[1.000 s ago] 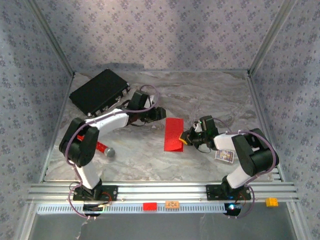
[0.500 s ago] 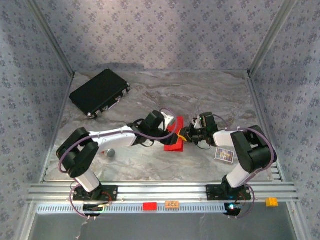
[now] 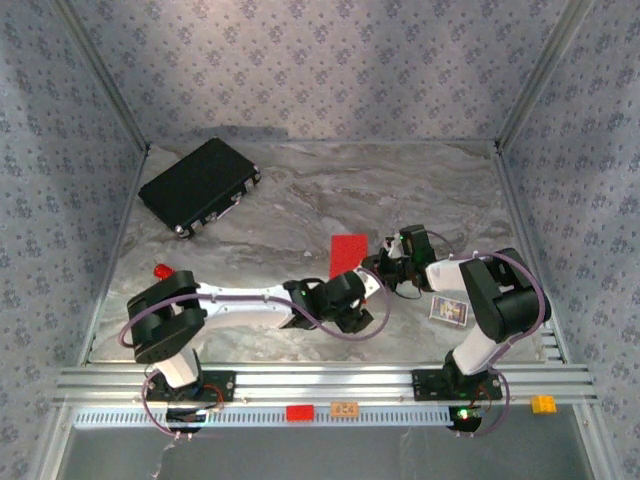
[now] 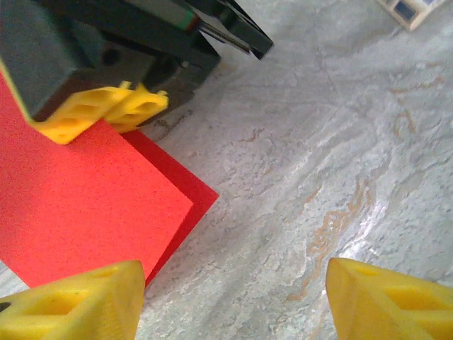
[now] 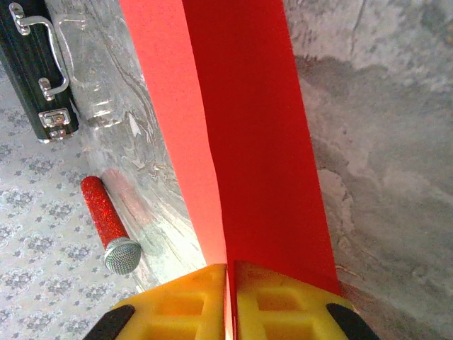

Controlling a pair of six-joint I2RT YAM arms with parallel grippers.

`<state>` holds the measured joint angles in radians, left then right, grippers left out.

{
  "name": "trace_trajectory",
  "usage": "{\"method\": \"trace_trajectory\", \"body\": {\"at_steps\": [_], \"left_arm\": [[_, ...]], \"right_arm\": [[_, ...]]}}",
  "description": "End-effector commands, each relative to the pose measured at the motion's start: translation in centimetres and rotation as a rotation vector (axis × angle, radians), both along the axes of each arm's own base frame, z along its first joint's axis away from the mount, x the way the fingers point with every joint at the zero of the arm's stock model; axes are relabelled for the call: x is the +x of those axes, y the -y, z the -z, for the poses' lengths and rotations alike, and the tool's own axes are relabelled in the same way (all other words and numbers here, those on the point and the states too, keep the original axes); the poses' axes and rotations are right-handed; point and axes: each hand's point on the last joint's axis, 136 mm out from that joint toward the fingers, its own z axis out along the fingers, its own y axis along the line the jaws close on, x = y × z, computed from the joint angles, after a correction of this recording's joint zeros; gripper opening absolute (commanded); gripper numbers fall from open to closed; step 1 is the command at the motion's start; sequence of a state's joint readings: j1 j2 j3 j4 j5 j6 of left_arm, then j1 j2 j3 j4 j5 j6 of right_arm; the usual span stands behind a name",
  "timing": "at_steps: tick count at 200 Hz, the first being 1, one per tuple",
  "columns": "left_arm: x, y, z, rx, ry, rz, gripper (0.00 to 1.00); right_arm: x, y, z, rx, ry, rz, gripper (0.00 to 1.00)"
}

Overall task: Fold a paper plane with a square sheet of paper (pick it up from the middle)
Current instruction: Fold the triangle a second time at the center of the table.

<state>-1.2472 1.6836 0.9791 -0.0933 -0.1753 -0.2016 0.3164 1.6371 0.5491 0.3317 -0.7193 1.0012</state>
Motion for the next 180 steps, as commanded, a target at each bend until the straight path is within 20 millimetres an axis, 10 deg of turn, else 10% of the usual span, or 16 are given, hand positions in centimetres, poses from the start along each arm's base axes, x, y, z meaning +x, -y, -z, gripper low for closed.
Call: {"method": "trace_trajectory", "body": {"at_steps": [1, 99, 180], "left_arm": [[1.6, 0.0, -0.1, 0.099, 0.135, -0.011, 0.69], [3.4, 0.5, 1.4, 0.201, 0.217, -0.033, 0.68], [3.5, -0.2, 1.4, 0.221, 0.229, -0.040, 0.40]], "right_arm": [[0.4, 0.0, -0.2, 0.000, 0.005, -0.010, 0.13], [0.3, 0.1, -0.5, -0.001, 0.009, -0.002, 0.13], [0.2, 0.2, -0.4, -0.002, 0.008, -0.001, 0.13]]}}
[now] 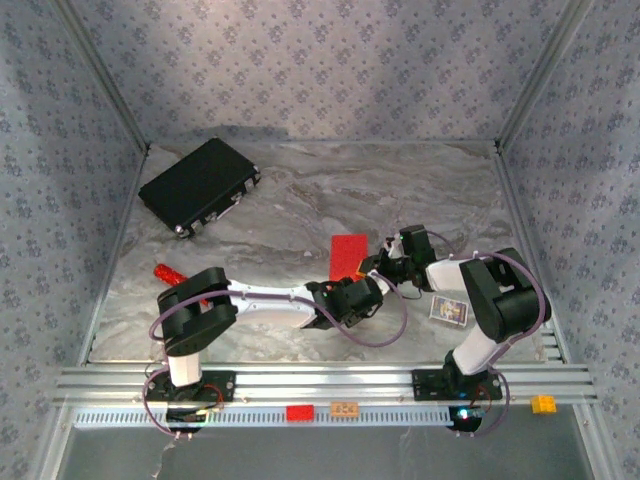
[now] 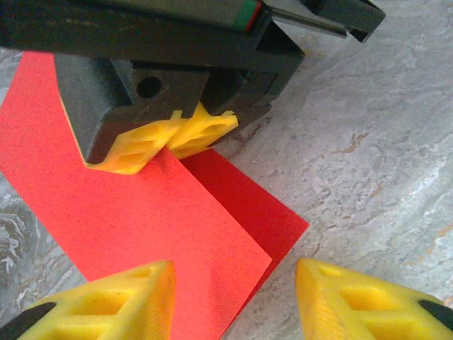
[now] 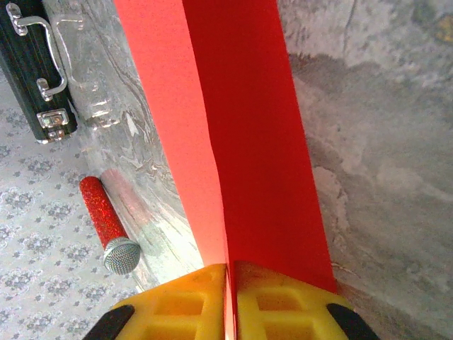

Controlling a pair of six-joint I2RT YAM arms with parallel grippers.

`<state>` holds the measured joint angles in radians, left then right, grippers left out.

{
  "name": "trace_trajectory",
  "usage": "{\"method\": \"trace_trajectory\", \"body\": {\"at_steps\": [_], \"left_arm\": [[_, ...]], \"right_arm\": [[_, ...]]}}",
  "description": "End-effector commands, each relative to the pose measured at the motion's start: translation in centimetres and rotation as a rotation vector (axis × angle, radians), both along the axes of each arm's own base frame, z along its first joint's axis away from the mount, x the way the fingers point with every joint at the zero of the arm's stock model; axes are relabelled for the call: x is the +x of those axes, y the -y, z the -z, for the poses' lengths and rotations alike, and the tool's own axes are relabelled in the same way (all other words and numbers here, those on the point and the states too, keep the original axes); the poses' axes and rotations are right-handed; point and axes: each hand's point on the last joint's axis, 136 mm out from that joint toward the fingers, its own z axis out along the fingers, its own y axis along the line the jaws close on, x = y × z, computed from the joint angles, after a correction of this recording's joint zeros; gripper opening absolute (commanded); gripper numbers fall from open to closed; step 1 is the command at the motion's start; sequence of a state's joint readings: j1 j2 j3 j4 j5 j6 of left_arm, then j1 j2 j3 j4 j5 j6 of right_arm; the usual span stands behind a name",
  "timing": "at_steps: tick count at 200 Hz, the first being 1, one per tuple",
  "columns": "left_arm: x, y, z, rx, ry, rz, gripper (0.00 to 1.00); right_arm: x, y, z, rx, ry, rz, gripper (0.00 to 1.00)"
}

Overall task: Fold a paper plane with a square sheet of paper (pick it up from the middle)
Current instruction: Fold the triangle a second time at the center of the table.

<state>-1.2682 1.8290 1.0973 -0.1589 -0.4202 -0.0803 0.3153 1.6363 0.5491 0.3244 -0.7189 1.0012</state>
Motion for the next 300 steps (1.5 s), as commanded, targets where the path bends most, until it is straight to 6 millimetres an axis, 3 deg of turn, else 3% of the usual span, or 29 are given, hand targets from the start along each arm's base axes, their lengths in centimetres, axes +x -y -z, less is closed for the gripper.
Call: {"method": "trace_trajectory", "body": {"at_steps": [1, 63, 96, 135, 191, 240, 300], "left_arm": [[0.2, -0.2, -0.2, 0.017, 0.016, -0.009, 0.39], [0.2, -0.3, -0.6, -0.002, 0.011, -0.022, 0.12], [0.0, -0.1, -1.1, -0.073, -0.082, -0.037, 0.02], [-0.5, -0.3, -1.2, -0.218, -0.358, -0.062, 0.00], [-1.2, 1.6, -2.5, -0.399, -0.629, -0.041, 0.00], [-0.6, 2.6, -3.0, -0.486, -0.737, -0.074, 0.00], [0.7, 0.1, -1.8, -0.446, -0.675, -0.176, 0.01]], "right_arm": [[0.3, 0.1, -0.5, 0.000, 0.014, -0.002, 0.13], [0.2, 0.4, -0.5, -0.005, 0.014, 0.007, 0.13], [0.2, 1.4, -0.6, -0.034, 0.018, 0.030, 0.15], [-0.5, 4.2, -1.3, -0.115, 0.032, 0.072, 0.26], [-1.9, 6.4, -2.3, -0.173, 0.046, 0.091, 0.27], [-3.4, 6.5, -2.1, -0.163, 0.037, 0.078, 0.20], [-4.2, 4.2, -1.4, -0.148, 0.021, -0.003, 0.10]]}}
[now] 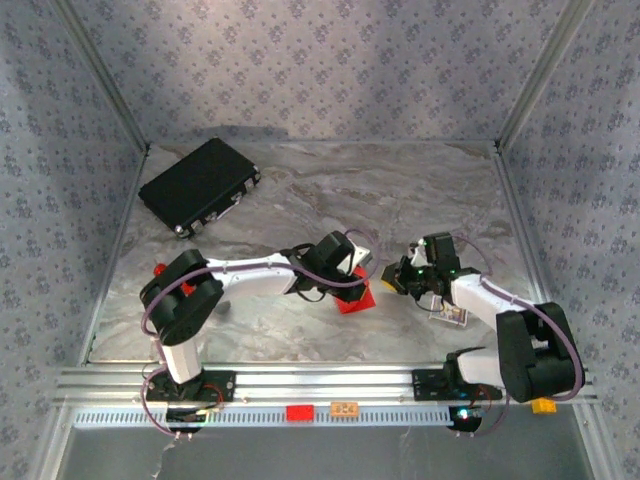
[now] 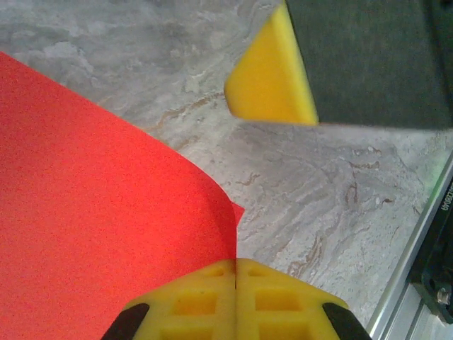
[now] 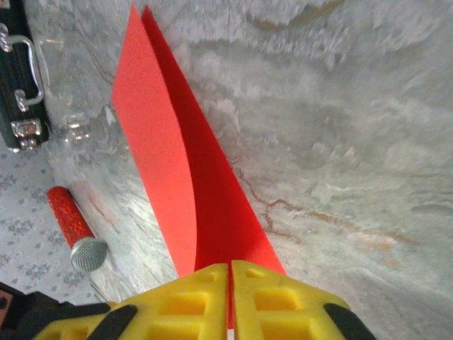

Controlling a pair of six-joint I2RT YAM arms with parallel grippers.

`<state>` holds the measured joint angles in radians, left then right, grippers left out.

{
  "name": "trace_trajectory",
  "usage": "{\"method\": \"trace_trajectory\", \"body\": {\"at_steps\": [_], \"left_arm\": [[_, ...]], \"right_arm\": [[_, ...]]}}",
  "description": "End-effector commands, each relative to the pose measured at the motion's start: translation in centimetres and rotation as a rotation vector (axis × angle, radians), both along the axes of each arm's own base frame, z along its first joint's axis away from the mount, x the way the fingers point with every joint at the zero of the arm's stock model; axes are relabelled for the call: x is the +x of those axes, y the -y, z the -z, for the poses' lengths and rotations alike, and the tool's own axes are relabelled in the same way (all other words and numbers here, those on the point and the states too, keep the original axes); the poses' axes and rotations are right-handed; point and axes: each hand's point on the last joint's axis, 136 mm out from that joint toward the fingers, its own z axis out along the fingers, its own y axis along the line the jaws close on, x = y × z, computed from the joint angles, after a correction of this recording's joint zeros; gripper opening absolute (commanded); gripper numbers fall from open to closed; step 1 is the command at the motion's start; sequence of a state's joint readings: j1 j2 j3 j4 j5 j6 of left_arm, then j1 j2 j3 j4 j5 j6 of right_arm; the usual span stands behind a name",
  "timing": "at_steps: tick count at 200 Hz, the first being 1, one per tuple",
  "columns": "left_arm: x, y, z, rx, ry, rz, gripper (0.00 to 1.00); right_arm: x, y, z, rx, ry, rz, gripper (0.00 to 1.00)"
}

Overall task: Fold a paper plane with a square sheet of paper (pick it up from the middle)
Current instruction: Fold the triangle a second time at the center of the table.

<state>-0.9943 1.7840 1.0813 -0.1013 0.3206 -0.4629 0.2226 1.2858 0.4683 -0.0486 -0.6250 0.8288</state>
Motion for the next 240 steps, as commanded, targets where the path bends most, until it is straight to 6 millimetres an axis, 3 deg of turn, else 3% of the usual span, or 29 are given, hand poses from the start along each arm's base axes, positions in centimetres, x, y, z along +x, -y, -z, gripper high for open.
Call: {"method": "trace_trajectory", "body": {"at_steps": [1, 63, 134, 240], "left_arm": [[0.5, -0.9, -0.2, 0.011, 0.017, -0.043, 0.01], [0.6, -1.6, 0.5, 0.027, 0.003, -0.075, 0.08], [0.9, -1.5, 0.6, 0.015, -0.008, -0.087, 0.16], [1.3, -1.0, 1.4, 0.007, -0.029, -0.088, 0.16]], "right_arm": [[-0.7, -1.1, 0.6, 0.001, -0.030, -0.048, 0.10], [-1.0, -4.2, 0.6, 0.040, -0.026, -0.131, 0.07], [-0.9, -4.9, 0.3, 0.061, -0.023, -0.143, 0.07], [-0.8, -5.1, 0.6, 0.065, -0.030, -0.143, 0.06]]}}
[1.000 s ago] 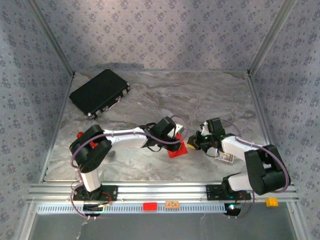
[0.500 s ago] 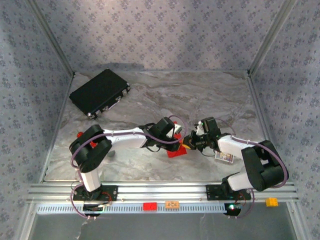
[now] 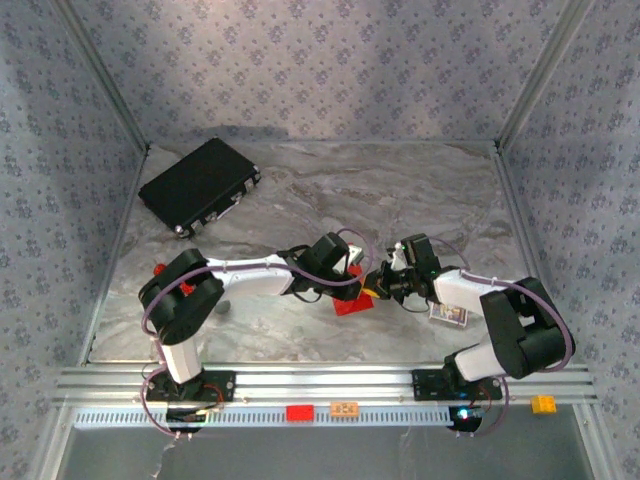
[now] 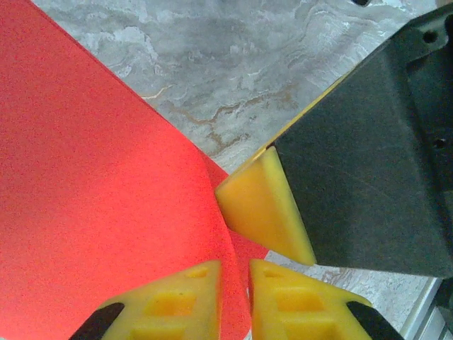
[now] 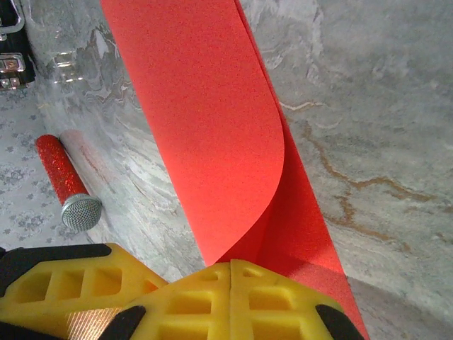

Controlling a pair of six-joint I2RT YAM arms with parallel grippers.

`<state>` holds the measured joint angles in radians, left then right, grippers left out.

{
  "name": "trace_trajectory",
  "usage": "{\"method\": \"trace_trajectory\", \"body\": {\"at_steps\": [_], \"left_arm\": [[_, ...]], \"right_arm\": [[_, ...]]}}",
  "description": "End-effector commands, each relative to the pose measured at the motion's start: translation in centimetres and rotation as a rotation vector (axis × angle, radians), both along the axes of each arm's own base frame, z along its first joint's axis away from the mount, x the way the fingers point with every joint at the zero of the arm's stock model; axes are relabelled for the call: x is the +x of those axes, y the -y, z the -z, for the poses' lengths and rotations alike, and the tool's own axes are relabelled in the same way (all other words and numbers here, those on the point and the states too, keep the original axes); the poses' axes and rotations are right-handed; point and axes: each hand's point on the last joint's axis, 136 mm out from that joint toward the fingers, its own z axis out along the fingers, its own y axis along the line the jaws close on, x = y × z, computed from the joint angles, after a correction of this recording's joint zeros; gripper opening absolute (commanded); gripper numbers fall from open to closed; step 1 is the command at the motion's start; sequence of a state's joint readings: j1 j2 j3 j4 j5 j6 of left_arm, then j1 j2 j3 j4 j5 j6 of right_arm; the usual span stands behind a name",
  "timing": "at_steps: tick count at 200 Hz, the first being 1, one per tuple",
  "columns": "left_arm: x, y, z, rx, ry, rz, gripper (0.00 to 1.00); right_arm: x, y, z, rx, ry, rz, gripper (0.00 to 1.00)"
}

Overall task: Fold a paper plane with a square sheet of paper (pick it up from the middle)
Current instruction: Fold the triangle a second time at the center of the table.

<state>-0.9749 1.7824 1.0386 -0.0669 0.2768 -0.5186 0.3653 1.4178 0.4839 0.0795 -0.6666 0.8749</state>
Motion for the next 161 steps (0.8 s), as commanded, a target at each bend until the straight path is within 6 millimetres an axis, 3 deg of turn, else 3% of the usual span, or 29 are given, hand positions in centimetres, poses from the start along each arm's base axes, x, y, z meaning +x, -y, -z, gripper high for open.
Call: {"method": "trace_trajectory", "body": {"at_steps": [1, 62, 114, 161], "left_arm": [[0.2, 0.2, 0.2, -0.013, -0.017, 0.000, 0.15], [0.6, -0.6, 0.1, -0.007, -0.010, -0.015, 0.06], [0.9, -0.8, 0.0, -0.009, -0.008, -0.020, 0.05], [0.9, -0.8, 0.1, -0.016, -0.020, -0.028, 0.08]], "right_arm": [[0.4, -0.5, -0.5, 0.017, -0.001, -0.006, 0.06], [-0.3, -0.4, 0.0, 0.003, -0.016, -0.022, 0.07], [-1.1, -0.7, 0.4, 0.008, -0.028, -0.049, 0.07], [-0.5, -2.2, 0.0, 0.039, -0.017, -0.068, 0.06]]}}
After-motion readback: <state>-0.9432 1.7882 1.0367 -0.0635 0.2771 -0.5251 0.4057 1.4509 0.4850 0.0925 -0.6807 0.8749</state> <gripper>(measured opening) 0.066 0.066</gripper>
